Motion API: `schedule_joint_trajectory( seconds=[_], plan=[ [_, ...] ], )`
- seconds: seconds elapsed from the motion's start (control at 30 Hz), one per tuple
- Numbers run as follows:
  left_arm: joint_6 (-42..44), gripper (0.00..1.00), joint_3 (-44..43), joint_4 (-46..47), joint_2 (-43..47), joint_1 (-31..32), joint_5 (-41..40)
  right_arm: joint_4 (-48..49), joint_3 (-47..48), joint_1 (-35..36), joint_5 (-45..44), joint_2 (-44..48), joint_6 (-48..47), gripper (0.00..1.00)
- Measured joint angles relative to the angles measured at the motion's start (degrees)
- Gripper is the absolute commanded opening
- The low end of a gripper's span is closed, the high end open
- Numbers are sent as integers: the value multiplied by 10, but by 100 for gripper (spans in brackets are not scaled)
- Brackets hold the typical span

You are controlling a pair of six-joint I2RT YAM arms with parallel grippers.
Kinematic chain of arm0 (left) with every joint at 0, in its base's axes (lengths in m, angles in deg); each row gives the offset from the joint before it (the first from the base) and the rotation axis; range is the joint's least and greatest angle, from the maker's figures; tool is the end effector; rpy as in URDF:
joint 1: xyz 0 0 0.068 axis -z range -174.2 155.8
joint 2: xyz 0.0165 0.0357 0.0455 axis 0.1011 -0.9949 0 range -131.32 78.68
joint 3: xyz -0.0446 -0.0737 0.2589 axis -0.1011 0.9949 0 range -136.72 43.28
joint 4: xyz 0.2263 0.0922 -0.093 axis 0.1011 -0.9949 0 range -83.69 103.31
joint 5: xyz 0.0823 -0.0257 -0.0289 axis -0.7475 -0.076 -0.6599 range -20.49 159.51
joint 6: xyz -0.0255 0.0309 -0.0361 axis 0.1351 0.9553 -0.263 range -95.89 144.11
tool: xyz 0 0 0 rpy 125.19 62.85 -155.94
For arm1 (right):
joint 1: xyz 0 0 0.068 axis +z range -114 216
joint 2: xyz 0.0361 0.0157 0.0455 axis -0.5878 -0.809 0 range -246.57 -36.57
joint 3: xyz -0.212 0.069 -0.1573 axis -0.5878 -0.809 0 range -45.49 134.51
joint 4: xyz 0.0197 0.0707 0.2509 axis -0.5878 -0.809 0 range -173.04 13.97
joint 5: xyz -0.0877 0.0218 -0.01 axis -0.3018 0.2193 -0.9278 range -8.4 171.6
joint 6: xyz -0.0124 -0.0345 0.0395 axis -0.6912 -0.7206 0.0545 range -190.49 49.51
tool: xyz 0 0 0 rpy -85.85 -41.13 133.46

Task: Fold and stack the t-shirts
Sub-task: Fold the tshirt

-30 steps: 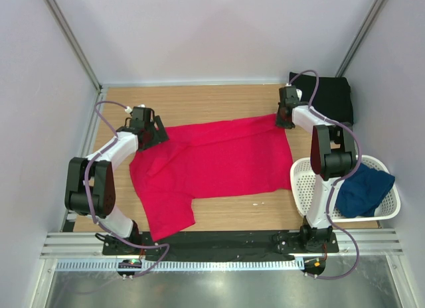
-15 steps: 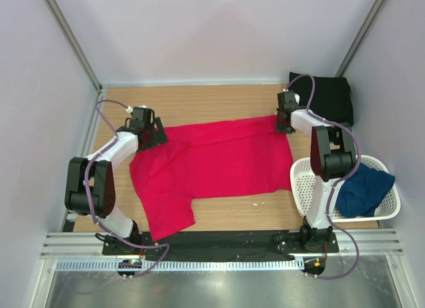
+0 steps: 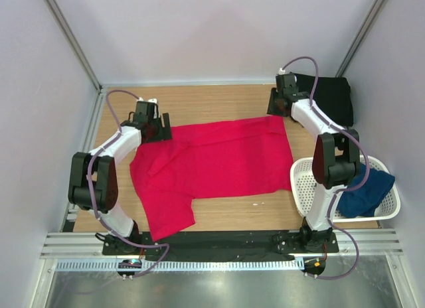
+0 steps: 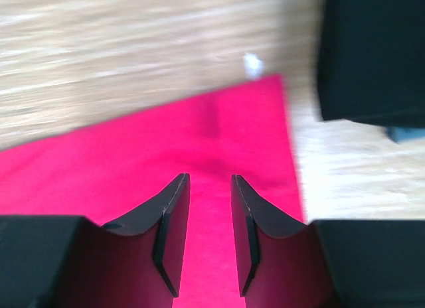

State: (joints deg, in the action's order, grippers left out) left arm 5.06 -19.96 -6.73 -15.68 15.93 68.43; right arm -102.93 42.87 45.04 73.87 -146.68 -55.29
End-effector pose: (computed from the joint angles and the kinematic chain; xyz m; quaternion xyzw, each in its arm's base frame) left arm 0.3442 -0.0608 0.2161 -0.0765 0.9400 -0.0751 0.3240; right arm 0.4281 0.0633 0.2445 0.0739 0.9308 0.0123 0.3577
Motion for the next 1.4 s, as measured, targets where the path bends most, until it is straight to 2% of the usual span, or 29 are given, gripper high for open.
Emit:
schedule_joint_trajectory(
  seconds=[0.27,0.47,0.57,0.67,0.8,0.93,1.07,1.13,1.27,1.4],
  plan=[
    [-6,58,-13,27,-55,11,35,19,-8,67,19,0,16,38],
    [-13,55,-13,39,-91,15,42,28,-8,78,28,-48,30,38],
    [-14,58,-12,43,-94,15,42,27,-8,80,28,-62,30,37],
    [-14,72,-10,52,-94,15,42,28,-7,85,28,-63,31,38],
    [-12,75,-5,64,-94,15,44,29,-7,89,28,-63,31,37],
    [-5,64,7,78,-94,15,54,29,-7,90,28,-63,32,37],
    [-1,42,8,86,-94,15,71,29,-7,92,28,-63,32,37],
    [-2,35,9,91,-94,15,77,29,-7,92,28,-63,32,37],
    [0,31,16,97,-91,15,80,29,-7,92,27,-63,32,37],
    [-5,25,49,97,-52,15,82,29,-7,92,25,-64,34,37]
  ],
)
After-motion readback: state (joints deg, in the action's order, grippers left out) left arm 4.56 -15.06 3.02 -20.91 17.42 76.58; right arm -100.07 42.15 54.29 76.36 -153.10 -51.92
